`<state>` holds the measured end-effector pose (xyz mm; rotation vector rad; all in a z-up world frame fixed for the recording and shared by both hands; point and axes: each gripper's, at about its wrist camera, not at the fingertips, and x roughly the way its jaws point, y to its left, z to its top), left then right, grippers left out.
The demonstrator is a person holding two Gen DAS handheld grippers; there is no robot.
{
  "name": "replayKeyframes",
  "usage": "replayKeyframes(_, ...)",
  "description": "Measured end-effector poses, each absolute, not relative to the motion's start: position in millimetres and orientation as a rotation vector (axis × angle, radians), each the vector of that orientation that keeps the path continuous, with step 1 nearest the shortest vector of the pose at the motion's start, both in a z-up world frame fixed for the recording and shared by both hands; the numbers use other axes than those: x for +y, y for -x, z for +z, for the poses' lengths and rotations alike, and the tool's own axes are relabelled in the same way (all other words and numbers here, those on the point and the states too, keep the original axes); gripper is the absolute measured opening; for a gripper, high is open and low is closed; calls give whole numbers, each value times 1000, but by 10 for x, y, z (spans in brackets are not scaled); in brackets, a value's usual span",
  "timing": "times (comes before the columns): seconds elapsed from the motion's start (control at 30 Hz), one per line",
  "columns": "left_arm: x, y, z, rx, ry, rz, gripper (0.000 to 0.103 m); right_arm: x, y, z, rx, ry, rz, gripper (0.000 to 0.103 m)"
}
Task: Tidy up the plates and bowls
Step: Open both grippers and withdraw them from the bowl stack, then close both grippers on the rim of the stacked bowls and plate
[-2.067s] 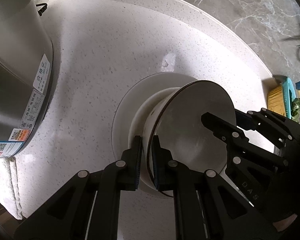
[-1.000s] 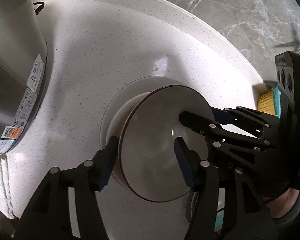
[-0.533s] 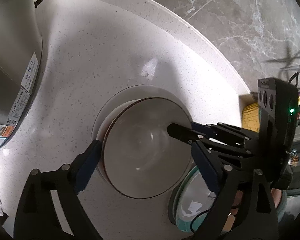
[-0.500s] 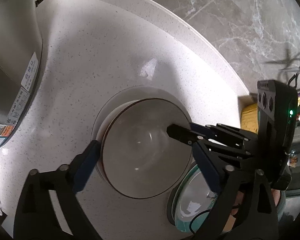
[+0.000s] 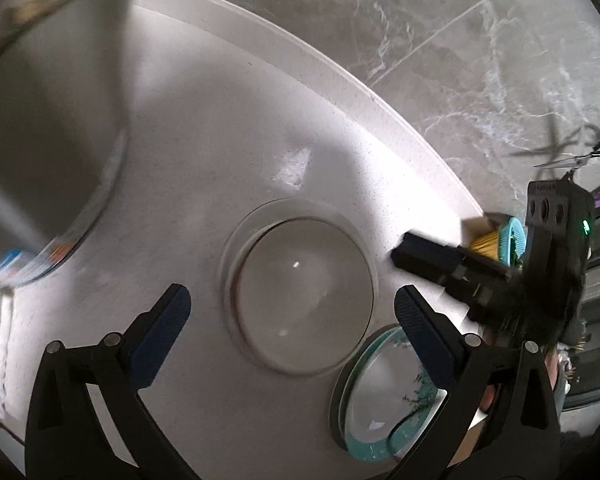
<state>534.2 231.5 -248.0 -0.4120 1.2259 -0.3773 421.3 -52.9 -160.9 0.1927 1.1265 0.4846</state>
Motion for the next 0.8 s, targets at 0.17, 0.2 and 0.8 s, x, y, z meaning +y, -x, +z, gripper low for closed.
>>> replayKeyframes(0.17, 2711, -4927, -2688, 1239, 507, -342, 103, -852, -4246, -1610, 1145, -187, 447, 59)
replayKeyframes(0.2, 2784, -4879, -2757, 1247, 520, -327, 103, -885, -4252, -1648, 1154, -181, 439, 59)
replayKeyframes(0.8, 2707, -4998, -3313, 1305, 475, -251, 93, -822, -4284, -2174, 1280, -188, 404, 59)
